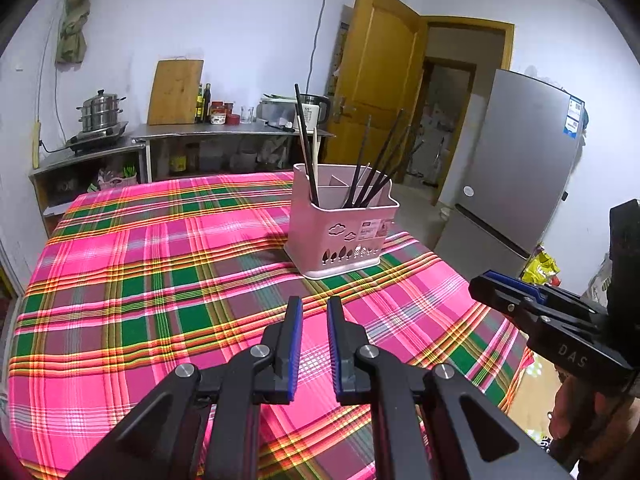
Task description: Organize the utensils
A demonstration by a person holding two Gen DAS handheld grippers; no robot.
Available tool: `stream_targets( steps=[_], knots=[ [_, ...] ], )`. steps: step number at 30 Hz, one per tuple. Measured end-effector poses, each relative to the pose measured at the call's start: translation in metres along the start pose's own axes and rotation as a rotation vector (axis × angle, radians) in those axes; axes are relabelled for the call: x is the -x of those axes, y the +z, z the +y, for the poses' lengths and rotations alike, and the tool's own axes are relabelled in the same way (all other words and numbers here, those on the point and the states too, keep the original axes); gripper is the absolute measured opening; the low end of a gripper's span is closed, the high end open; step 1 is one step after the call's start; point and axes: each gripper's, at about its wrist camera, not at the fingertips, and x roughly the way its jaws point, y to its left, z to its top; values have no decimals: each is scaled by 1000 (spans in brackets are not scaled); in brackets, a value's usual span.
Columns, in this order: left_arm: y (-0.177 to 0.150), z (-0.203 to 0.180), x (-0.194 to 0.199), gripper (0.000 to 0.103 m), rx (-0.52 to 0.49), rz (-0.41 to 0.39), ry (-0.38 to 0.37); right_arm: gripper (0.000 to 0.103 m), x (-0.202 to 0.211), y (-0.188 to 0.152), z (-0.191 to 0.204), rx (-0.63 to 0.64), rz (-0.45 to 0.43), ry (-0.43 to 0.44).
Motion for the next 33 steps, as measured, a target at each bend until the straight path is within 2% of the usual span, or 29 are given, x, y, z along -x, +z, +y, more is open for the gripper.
stream_targets(
  steps=[33],
  knots=[
    [-1, -1, 0, 11, -3, 2, 6, 25, -3, -2, -1, 2, 7, -5]
  ],
)
